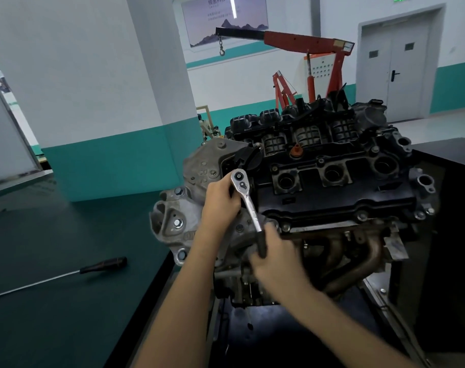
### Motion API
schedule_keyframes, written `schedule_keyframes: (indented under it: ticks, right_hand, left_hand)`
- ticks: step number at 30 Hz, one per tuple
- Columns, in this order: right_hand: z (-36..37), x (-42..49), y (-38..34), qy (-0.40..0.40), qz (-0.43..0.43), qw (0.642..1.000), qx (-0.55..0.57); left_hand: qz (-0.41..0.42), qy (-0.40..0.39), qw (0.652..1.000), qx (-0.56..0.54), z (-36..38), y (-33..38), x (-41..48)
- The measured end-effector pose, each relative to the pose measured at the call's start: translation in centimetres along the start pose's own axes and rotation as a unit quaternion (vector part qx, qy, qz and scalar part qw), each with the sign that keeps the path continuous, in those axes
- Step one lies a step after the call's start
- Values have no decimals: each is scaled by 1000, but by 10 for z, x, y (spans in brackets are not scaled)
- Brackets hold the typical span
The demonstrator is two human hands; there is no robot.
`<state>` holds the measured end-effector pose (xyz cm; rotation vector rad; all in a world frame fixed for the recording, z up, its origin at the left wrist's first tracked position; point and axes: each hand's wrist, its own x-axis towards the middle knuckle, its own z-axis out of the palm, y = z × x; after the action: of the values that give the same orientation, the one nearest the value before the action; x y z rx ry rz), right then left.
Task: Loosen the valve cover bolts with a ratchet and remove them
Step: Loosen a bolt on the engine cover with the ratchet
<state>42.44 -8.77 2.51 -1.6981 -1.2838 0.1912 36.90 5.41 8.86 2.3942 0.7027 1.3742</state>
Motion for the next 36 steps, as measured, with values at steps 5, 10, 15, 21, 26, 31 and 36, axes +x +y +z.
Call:
schedule_keyframes:
  ticks: [5, 10, 15, 21, 26, 31, 36]
  right_hand:
    - [29, -1, -14, 6, 19, 998, 59]
    - [-52, 22, 11, -90, -53, 989, -101]
    - [-121, 73, 6, -63, -173, 879, -439]
    - [-57, 20, 10, -41, -54, 983, -168]
    - [35, -4, -18, 19, 32, 998, 47]
    - [7, 3, -4, -33, 8, 999, 7]
    - [-93, 49, 16, -81, -86, 951, -284]
  left_hand:
    - [14, 7, 999, -38, -1, -1, -3]
    - [50, -20, 997, -55, -4, 1, -3]
    - [45, -11, 998, -46, -6, 3, -3]
    - [12, 3, 1000, -5, -1, 1, -2]
    - [0, 8, 999, -39, 0, 0, -2]
    - [10, 15, 999, -49, -2, 0, -3]
    - [59, -26, 998, -26, -6, 1, -1]
